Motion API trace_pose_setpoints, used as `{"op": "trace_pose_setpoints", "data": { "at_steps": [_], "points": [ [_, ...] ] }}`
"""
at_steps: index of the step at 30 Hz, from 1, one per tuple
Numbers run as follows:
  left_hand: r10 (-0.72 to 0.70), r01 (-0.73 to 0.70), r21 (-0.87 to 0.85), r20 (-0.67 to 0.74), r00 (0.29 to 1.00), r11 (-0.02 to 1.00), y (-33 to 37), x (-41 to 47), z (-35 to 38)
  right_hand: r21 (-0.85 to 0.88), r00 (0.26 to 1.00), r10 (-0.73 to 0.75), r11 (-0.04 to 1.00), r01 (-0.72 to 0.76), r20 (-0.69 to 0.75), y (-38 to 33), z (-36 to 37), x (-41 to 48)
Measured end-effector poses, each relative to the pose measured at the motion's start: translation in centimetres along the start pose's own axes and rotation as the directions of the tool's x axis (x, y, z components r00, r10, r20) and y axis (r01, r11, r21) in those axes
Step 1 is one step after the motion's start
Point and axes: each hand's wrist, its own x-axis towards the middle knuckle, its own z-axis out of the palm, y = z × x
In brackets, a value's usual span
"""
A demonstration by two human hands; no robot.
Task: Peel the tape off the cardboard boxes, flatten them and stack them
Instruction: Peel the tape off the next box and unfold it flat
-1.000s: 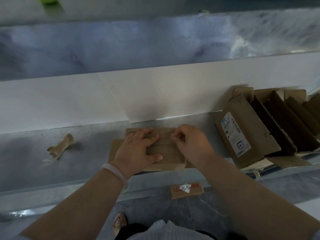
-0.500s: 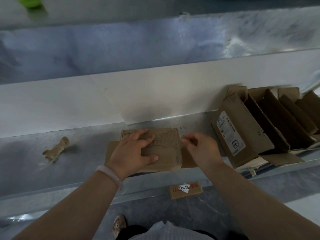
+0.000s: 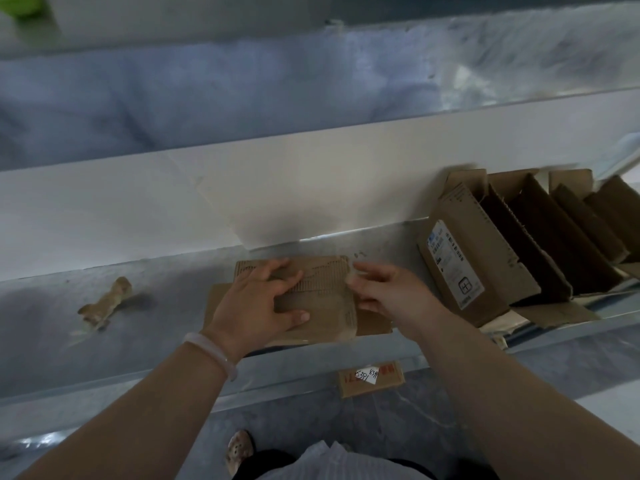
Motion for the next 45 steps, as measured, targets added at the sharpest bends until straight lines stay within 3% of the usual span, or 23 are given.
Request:
{"op": "trace_pose_setpoints", "data": {
  "at_steps": [4, 9, 11, 13, 15, 18, 21, 25, 27, 28, 30, 33, 37, 41, 45],
  "points": [
    [-0.003, 0.003, 0.031, -0.007, 1.000, 1.000, 0.3, 0.0, -0.1, -0.172, 0.991, -0.098, 0.982, 0.082, -0.087, 0.3, 0.3, 0.4],
    [-0.004, 0.004, 0.013, -0.004, 1.000, 1.000, 0.2, -0.1, -0.1, -0.029, 0.992, -0.061, 0.998, 0.058, -0.108, 0.4, -0.1, 0.8],
    [-0.014, 0.014, 0.022, 0.000, 1.000, 1.000, 0.3, 0.0, -0.2, -0.063, 0.986, -0.061, 0.997, 0.052, -0.155, 0.7, 0.0, 1.0],
    [-0.015, 0.015, 0.028, 0.000, 1.000, 1.000, 0.4, -0.1, -0.2, -0.333, 0.961, -0.171, 0.939, 0.091, -0.218, 1.1, -0.2, 1.1],
    [-0.013, 0.013, 0.022, 0.005, 1.000, 1.000, 0.4, -0.1, -0.2, -0.602, 0.930, -0.302, 0.790, 0.119, -0.212, 1.2, -0.4, 1.0],
    [-0.020, 0.020, 0.032, 0.010, 1.000, 0.999, 0.4, 0.0, -0.3, -0.740, 0.899, -0.396, 0.659, 0.138, -0.185, 0.9, -0.4, 1.1],
    [-0.024, 0.024, 0.020, 0.011, 1.000, 1.000, 0.4, 0.0, -0.2, -0.661, 0.878, -0.425, 0.727, 0.186, -0.221, 0.6, -0.4, 1.1],
    [-0.013, 0.013, 0.002, -0.001, 1.000, 1.000, 0.1, 0.0, -0.1, -0.495, 0.932, -0.333, 0.840, 0.223, -0.144, 0.9, 0.0, -0.1],
    [-0.015, 0.015, 0.002, -0.005, 1.000, 1.000, 0.2, 0.1, -0.1, -0.217, 0.967, -0.214, 0.959, 0.181, -0.140, 1.2, 0.3, -0.5],
    [-0.019, 0.019, 0.005, -0.005, 1.000, 1.000, 0.2, 0.1, -0.1, -0.063, 0.979, -0.158, 0.986, 0.151, -0.129, 1.2, 0.4, -0.5],
    [-0.019, 0.019, 0.007, -0.006, 1.000, 1.000, 0.3, 0.0, -0.1, 0.062, 0.986, -0.128, 0.989, 0.135, -0.106, 1.2, 0.3, -0.3],
    [-0.020, 0.020, -0.004, 0.000, 1.000, 1.000, 0.3, 0.1, -0.1, 0.009, 0.991, -0.078, 0.997, 0.080, -0.105, 1.4, 0.0, 0.2],
    [-0.021, 0.020, 0.029, 0.013, 1.000, 0.999, 0.4, 0.0, -0.3, -0.259, 0.962, -0.116, 0.965, 0.050, -0.247, 1.5, -0.6, 1.1],
    [-0.012, 0.011, 0.028, 0.017, 1.000, 1.000, 0.2, -0.1, -0.3, -0.422, 0.888, -0.327, 0.890, 0.174, -0.324, -0.4, -0.3, 1.0],
    [0.001, -0.001, 0.035, 0.002, 1.000, 0.999, 0.4, 0.1, -0.4, -0.354, 0.830, -0.456, 0.871, 0.342, -0.321, -2.1, 0.4, 1.5]
  ]
}}
